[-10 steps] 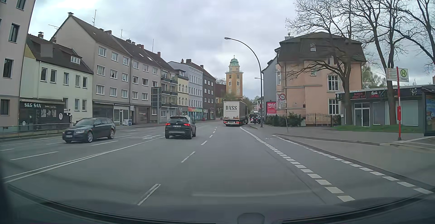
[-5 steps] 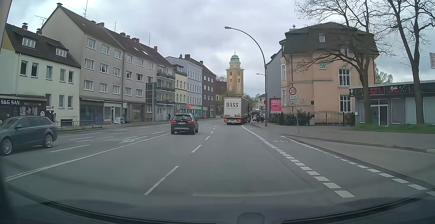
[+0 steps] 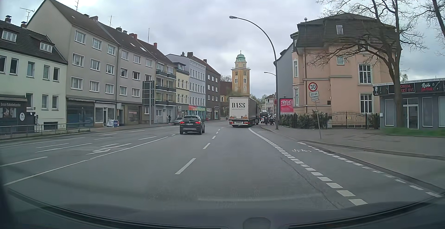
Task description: Follow the waypoints while adhering to traffic rules and regulations
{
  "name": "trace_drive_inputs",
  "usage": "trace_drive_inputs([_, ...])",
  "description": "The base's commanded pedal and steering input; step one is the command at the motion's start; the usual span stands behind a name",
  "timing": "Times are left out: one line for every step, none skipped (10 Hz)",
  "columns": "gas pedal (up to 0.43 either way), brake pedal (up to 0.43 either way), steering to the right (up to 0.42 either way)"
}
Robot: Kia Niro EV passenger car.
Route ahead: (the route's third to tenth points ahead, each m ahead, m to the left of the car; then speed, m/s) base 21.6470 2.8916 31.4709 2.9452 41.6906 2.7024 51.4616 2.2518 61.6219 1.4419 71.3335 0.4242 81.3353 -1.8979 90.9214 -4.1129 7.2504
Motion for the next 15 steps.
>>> trace_drive_inputs([0.059, 0.006, -0.003])
trace_drive_inputs([0.059, 0.000, -0.003])
trace_drive_inputs([0.059, 0.000, -0.003])
trace_drive_inputs([0.059, 0.000, -0.003])
trace_drive_inputs([0.059, 0.000, -0.003])
trace_drive_inputs([0.059, 0.000, -0.003])
trace_drive_inputs([0.059, 0.000, -0.002])
trace_drive_inputs([0.059, 0.000, -0.001])
trace_drive_inputs([0.059, 0.000, -0.001])
trace_drive_inputs([0.059, 0.000, -0.001])
trace_drive_inputs([0.059, 0.000, -0.005])
trace_drive_inputs([0.059, 0.000, -0.010])
trace_drive_inputs([0.059, 0.000, -0.010])
trace_drive_inputs([0.059, 0.000, -0.009])
trace_drive_inputs([0.059, 0.000, -0.007])
